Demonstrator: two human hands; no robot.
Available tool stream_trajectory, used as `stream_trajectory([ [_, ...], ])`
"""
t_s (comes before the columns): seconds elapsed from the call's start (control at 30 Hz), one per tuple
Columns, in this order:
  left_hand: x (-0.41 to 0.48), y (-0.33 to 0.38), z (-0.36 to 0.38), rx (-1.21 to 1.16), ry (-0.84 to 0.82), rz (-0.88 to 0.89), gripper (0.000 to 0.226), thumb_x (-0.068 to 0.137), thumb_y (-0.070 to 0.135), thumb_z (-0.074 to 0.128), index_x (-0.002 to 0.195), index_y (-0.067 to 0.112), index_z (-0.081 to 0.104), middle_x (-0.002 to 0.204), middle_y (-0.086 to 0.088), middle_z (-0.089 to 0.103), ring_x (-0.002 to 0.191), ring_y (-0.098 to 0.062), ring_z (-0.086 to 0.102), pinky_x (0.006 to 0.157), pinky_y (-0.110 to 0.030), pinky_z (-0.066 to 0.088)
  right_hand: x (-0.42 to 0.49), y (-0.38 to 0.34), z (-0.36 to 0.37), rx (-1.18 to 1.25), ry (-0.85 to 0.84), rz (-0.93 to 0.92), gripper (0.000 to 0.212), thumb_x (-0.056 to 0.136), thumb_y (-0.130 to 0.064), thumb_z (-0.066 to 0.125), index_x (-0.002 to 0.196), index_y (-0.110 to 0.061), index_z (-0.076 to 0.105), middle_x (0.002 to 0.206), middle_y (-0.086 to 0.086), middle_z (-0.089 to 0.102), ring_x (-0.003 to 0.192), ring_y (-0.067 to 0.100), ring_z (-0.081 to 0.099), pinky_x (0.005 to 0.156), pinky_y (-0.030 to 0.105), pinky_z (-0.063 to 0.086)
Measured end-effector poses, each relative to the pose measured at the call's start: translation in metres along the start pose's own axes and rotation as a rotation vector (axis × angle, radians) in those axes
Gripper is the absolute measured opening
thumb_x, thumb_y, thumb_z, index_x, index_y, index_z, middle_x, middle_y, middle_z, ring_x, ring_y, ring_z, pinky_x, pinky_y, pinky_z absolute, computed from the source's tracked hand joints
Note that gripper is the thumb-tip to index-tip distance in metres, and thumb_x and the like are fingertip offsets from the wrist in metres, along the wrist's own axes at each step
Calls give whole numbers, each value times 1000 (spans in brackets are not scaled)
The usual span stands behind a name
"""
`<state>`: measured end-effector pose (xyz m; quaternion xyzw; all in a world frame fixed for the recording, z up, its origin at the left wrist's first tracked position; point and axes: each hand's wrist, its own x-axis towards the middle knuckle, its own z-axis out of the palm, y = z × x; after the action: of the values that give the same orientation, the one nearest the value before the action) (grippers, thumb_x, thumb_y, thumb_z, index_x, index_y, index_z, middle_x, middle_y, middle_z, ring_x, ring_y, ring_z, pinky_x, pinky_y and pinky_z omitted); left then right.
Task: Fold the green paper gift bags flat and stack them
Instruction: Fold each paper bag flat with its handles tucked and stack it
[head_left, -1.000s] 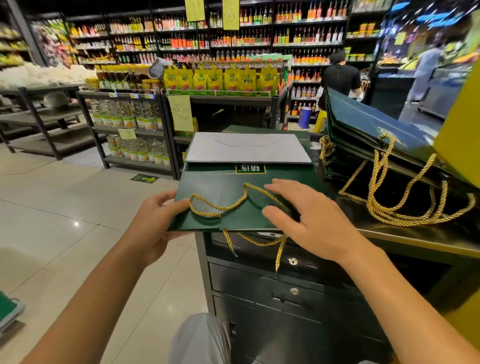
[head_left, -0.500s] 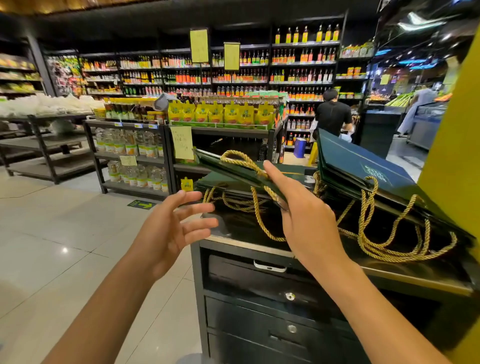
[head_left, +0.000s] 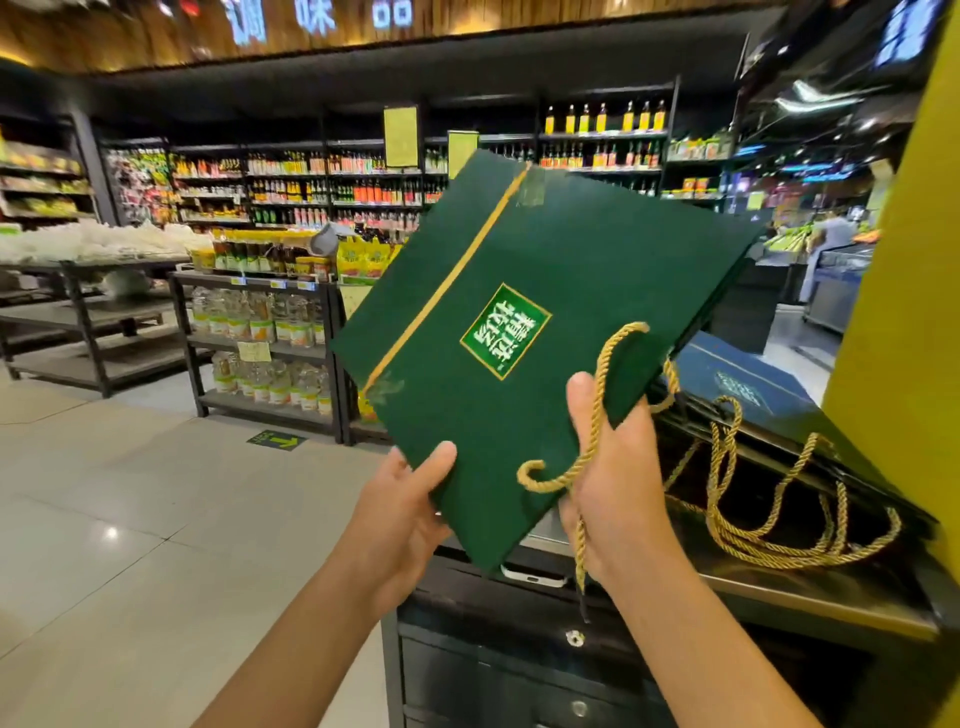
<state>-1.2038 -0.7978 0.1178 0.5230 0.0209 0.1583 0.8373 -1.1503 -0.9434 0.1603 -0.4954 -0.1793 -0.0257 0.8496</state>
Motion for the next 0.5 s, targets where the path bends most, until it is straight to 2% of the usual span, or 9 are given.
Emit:
stream_trajectory([
  [0.07,1,1,-8,-82,29,52,40,103,12,48,143,13,51,133,-8,67,122,-28,65,88,-42,61,0,9,-5,-111,-73,9,28,88,-44,69,113,-32,64,116,1,73,111,27,69,97,53,54],
  [0.13,3,6,-21,-88,72,103,41,104,9,45,144,18,50,134,-5,67,122,-27,65,91,-41,59,-2,13,-14,-286,-145,27,38,73,-59,70,106,-41,64,115,-4,73,112,23,69,101,53,51],
  [0.17,5,9,-28,-67,101,124,41,104,8,45,143,20,51,134,-3,68,122,-26,65,91,-40,59,-4,13,-17,-349,-204,26,35,75,-57,69,105,-40,66,114,-5,74,111,21,69,102,52,51],
  [0.23,10,15,-43,-6,168,150,40,105,8,45,142,22,51,132,-2,69,120,-26,66,87,-38,61,-6,11,-25,-466,-329,3,25,90,-40,66,110,-26,69,110,-3,75,108,22,69,101,51,52],
  [0.3,16,20,-59,67,233,157,38,106,10,46,141,23,52,129,-1,70,114,-25,69,77,-37,64,-7,10,-34,-552,-361,38,17,99,-25,61,108,-13,68,104,6,75,100,28,71,94,52,57],
  [0.4,24,24,-79,175,315,142,34,106,13,49,137,25,54,125,-1,72,108,-27,72,67,-37,63,-6,11,-51,-703,-374,127,15,100,-23,59,102,-14,71,94,5,76,86,20,75,84,45,62],
  [0.5,31,24,-92,247,344,70,34,106,14,51,137,27,55,122,-3,73,103,-28,73,70,-40,62,-4,11,-66,-923,-420,115,18,100,-25,58,94,-18,75,84,-2,76,74,15,74,72,36,64],
])
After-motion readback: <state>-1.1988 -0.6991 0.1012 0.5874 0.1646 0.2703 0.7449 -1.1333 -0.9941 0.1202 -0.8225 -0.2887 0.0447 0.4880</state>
